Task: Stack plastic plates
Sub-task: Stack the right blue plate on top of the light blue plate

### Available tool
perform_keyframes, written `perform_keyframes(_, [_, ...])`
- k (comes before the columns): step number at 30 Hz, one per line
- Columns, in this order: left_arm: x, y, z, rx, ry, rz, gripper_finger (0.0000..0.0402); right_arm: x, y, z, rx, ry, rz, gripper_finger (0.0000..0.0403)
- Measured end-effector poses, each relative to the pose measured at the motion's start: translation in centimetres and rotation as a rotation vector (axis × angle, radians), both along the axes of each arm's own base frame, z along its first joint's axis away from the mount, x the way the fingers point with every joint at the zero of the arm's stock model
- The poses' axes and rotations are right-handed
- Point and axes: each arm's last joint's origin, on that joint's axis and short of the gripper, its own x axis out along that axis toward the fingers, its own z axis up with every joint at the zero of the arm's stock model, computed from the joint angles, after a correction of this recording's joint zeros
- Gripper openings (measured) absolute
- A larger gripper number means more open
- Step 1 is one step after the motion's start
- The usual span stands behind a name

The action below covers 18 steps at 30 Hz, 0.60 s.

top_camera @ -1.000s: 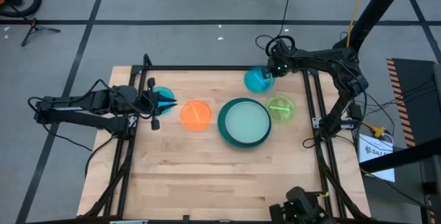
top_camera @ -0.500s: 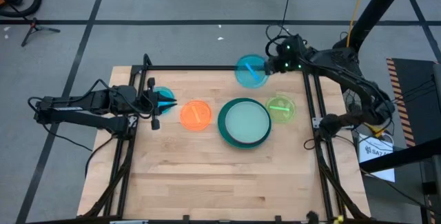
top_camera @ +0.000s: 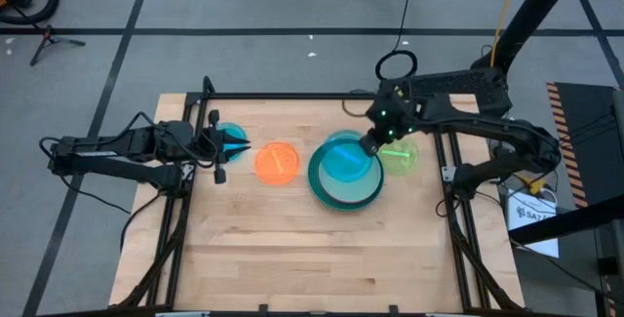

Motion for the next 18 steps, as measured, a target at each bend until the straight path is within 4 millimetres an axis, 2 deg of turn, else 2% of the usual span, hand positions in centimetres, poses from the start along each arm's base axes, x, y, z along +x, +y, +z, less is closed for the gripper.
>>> perform_keyframes(10, [0.1,0.0,0.0,-0.019,-0.010,0.007,0.0065,1.0,2.6,-1.2,-0.030,0.125,-0.015,0.0000])
perform_keyframes(18, [0.6,0.0,-0.2,-0.044,0.002,0.018,0.0065,1.6,3.4,-2.0,-0.053,0.163,-0.045,0.0017])
